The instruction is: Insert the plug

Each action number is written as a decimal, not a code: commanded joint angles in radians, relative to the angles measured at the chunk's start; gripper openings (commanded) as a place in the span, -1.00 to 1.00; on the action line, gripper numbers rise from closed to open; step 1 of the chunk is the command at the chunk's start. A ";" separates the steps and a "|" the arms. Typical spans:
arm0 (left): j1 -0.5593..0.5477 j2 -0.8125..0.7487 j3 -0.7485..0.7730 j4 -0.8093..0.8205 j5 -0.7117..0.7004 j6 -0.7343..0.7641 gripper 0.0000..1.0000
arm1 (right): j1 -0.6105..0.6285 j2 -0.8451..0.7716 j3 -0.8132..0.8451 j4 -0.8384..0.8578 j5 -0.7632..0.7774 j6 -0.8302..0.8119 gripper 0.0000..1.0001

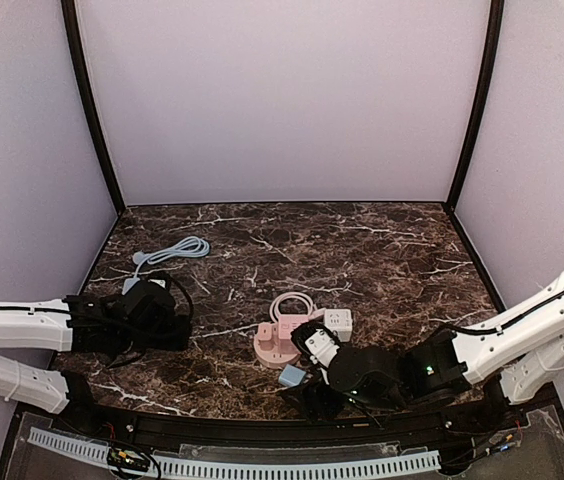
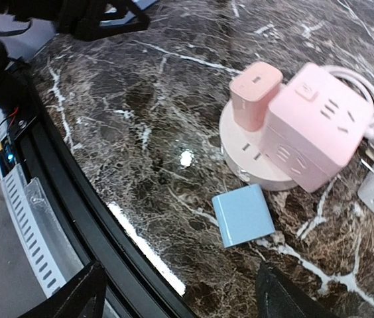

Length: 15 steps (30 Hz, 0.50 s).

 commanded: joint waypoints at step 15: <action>-0.139 0.193 0.039 0.198 0.104 0.114 0.42 | -0.039 0.173 0.027 -0.011 0.169 0.194 0.16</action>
